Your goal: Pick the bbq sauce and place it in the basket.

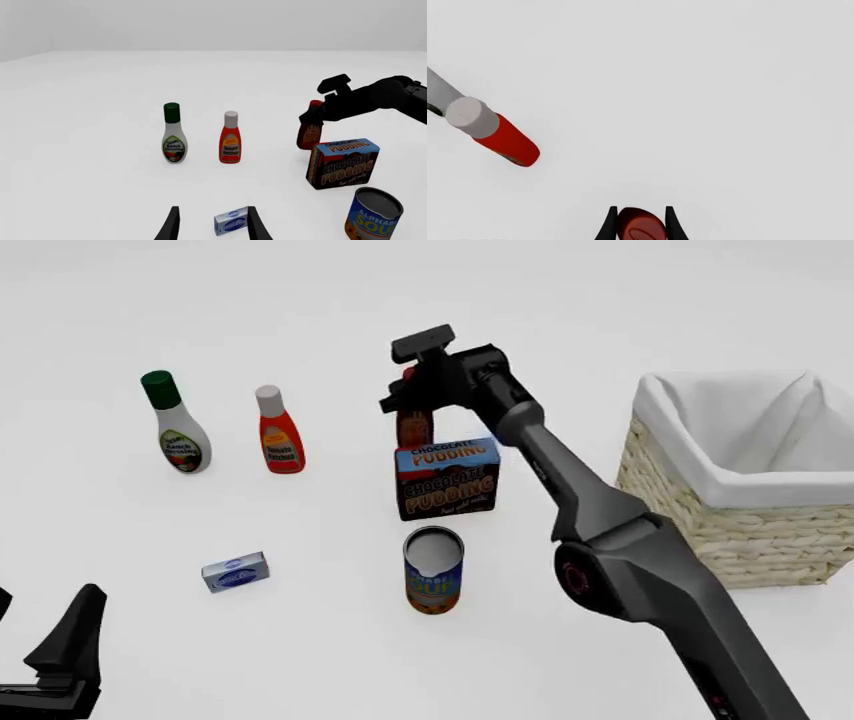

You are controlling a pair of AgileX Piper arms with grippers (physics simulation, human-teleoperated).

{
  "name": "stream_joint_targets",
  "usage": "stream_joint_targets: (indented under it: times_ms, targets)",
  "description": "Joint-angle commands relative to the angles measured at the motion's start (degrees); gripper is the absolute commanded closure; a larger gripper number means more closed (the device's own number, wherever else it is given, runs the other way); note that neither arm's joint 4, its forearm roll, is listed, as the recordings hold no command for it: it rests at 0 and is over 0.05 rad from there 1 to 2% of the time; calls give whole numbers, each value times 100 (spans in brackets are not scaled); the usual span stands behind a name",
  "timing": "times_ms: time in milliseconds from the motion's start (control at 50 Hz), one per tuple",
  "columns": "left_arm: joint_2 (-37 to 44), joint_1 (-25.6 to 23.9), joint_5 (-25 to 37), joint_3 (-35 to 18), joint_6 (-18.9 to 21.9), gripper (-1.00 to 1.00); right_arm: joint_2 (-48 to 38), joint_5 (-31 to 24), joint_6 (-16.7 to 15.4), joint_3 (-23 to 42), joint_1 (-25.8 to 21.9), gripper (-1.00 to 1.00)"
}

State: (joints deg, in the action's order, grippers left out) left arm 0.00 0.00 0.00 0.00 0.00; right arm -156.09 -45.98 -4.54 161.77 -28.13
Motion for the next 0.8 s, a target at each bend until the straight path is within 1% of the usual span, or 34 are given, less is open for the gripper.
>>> stream_joint_targets:
  times_ms: [20, 300, 560, 720, 800]
  targets:
    - [0, 0, 0, 0, 0, -100, 249, -59, 24, 33, -24, 100]
    - [0, 0, 0, 0, 0, -100, 569, -193, -12, 16, -123, 100]
    - [0, 0, 0, 0, 0, -100, 1083, -399, -176, -11, -174, 100]
    - [0, 0, 0, 0, 0, -100, 1390, -464, -246, -134, -210, 100]
    - [0, 0, 0, 0, 0, -100, 1616, -457, -253, -303, -253, 100]
